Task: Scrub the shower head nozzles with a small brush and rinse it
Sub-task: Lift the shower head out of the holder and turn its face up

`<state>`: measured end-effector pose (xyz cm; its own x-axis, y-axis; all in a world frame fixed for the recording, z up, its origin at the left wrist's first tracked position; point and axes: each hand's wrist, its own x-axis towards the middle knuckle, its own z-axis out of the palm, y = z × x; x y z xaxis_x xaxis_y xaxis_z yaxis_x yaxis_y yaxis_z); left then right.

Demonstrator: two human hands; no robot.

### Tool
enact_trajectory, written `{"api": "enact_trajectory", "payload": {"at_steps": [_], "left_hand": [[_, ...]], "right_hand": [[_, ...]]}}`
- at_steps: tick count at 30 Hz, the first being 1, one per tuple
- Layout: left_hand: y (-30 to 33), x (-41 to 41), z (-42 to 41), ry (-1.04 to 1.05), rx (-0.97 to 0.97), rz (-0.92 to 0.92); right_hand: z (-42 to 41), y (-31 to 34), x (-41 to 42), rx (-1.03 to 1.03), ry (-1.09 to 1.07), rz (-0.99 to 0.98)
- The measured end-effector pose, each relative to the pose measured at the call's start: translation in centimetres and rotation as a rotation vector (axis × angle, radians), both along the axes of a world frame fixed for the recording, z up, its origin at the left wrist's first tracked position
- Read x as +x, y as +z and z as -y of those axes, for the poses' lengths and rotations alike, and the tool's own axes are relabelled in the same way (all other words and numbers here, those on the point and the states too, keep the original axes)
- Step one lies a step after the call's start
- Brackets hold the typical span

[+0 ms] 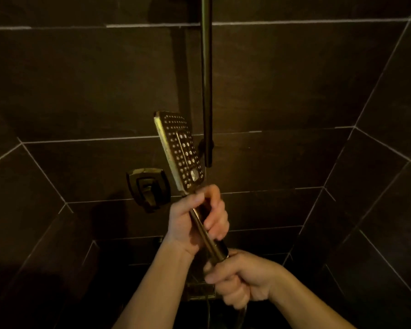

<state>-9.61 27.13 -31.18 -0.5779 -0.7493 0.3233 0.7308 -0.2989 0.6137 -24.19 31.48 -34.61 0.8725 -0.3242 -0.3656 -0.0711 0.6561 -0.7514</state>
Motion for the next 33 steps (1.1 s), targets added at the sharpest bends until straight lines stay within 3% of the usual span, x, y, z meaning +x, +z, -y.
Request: {"api": "enact_trajectory", "payload": {"at_steps": [2,4,6,8,11,15,21,24,27,30,33], "left_hand": [[0.5,-0.6,0.2,-0.033,0.027,0.015],[1.1,-1.2,0.1,0.149,0.091,0.197],[1.9,-2.1,-0.6,0.469,0.226,0.438],[2.0,-2.9,-1.0,0.733,0.376,0.492],[1.8,-3.3,-1.4,0.853,0.405,0.513],[1.9,-2.5,-1.4,0.703,0.265,0.496],[0.9,-1.0,-0.5,0.022,0.032,0.027],[0.8,-1.3,-0.5,-0.012,0.039,0.032],[1.3,-1.9,-0.7,0.213,0.195,0.274],[1.5,-3.1,-0.9,0.636,0.395,0.542],[1.1,-4.3,-1.8,0.905,0.364,0.592]], "right_hand": [[0.2,0.1,0.2,0.015,0.008,0.047],[0.4,0.2,0.3,-0.032,-0.137,-0.049],[0.3,0.6,0.3,-0.225,-0.356,-0.236],[0.2,0.8,0.3,-0.504,-0.515,-0.383],[-0.1,0.7,0.6,-0.656,-0.563,-0.458],[-0.2,0.7,0.2,-0.479,-0.501,-0.314],[0.3,0.8,-0.5,-0.047,-0.114,0.026],[0.6,0.2,-0.4,0.027,-0.015,0.134],[0.3,0.0,0.0,0.036,-0.161,0.041],[-0.2,-0.2,0.9,-0.349,-0.484,-0.277],[-0.3,-0.5,1.7,-0.636,-0.637,-0.346]]}}
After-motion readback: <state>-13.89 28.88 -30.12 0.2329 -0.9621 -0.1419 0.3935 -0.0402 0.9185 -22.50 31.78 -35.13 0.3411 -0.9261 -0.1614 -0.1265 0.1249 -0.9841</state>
